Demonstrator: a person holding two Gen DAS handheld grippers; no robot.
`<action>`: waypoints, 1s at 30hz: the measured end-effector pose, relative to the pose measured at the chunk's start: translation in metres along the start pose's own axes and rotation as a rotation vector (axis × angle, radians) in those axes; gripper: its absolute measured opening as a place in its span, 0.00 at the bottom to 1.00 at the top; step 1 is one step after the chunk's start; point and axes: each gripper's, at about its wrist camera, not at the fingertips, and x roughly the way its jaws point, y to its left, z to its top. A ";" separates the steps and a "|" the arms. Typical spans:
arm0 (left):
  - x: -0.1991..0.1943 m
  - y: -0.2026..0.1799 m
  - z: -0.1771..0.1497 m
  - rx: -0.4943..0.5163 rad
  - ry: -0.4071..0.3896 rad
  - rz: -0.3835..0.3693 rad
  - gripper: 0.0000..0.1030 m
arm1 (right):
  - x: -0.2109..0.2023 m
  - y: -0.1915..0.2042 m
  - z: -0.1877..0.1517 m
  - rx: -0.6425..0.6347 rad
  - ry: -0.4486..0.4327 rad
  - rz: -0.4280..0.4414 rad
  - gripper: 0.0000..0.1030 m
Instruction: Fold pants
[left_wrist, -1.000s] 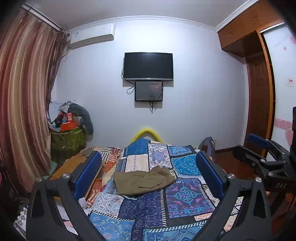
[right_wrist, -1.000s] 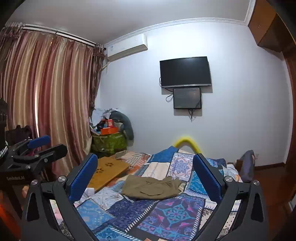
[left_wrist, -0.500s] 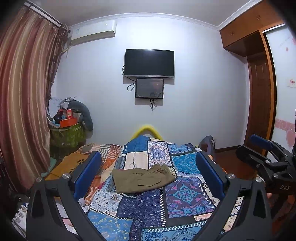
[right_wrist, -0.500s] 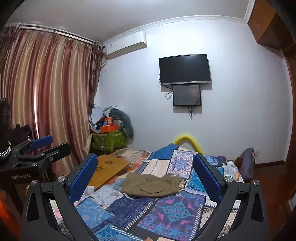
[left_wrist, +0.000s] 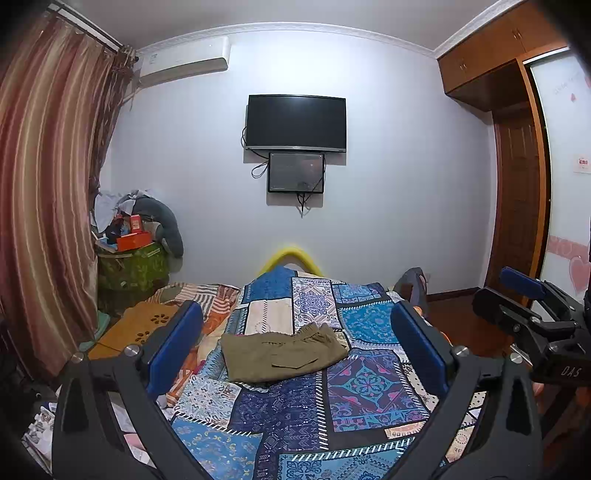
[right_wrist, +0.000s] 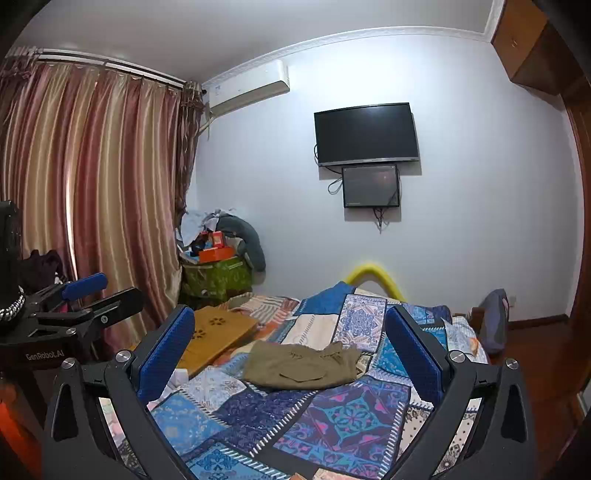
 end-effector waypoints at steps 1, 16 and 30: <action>0.000 0.000 0.000 -0.001 0.001 -0.002 1.00 | 0.000 0.000 0.000 0.000 0.000 0.000 0.99; 0.001 -0.001 0.000 0.000 0.003 -0.007 1.00 | -0.003 -0.001 0.001 0.007 0.002 -0.001 1.00; 0.002 -0.002 0.001 -0.013 0.006 -0.030 1.00 | -0.003 -0.004 -0.001 0.013 0.010 -0.008 1.00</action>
